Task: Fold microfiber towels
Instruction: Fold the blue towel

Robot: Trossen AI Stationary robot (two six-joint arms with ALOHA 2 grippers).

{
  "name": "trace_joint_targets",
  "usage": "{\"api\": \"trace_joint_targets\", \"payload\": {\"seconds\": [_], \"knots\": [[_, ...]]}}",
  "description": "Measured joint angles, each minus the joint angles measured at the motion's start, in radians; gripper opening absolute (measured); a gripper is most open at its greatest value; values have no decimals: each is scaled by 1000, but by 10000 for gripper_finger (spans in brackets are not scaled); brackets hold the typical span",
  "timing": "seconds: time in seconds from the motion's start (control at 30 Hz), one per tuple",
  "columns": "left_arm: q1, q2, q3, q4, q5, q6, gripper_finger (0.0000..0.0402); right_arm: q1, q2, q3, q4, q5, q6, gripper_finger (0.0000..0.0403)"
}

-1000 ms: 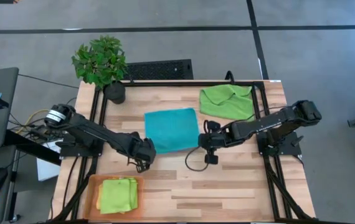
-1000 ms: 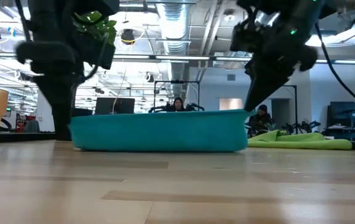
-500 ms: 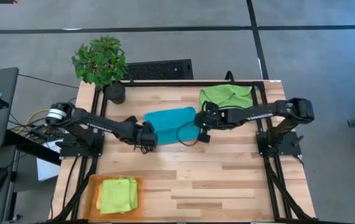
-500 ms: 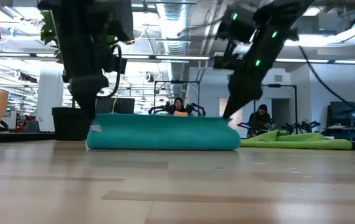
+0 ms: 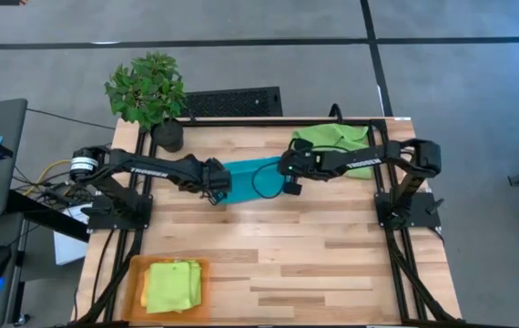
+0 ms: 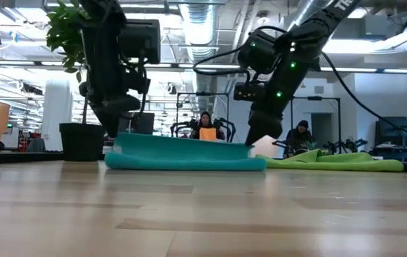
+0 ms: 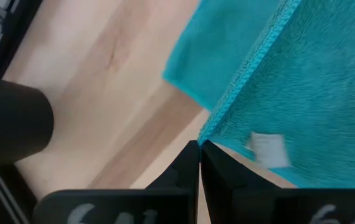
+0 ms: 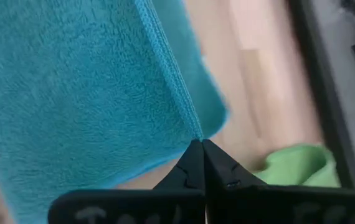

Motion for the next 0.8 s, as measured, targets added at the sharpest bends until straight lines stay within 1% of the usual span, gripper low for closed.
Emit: {"api": "trace_joint_targets", "payload": {"seconds": [0.17,0.33,0.47,0.57,0.67,0.8], "knots": [[54,0,0,55,19,51,0,-52,-2,0,18,-3,-14,6],[76,0,0,94,39,59,0,-89,-2,0,9,-15,-8,9],[79,0,0,132,22,88,0,-102,-2,0,12,-17,-22,25],[79,0,0,156,19,148,3,-104,-2,-1,9,-22,-39,42],[79,11,0,167,20,161,22,-105,-2,-1,17,-21,-39,61],[80,55,0,169,14,158,67,-105,-2,-1,24,-21,-39,92]]}}
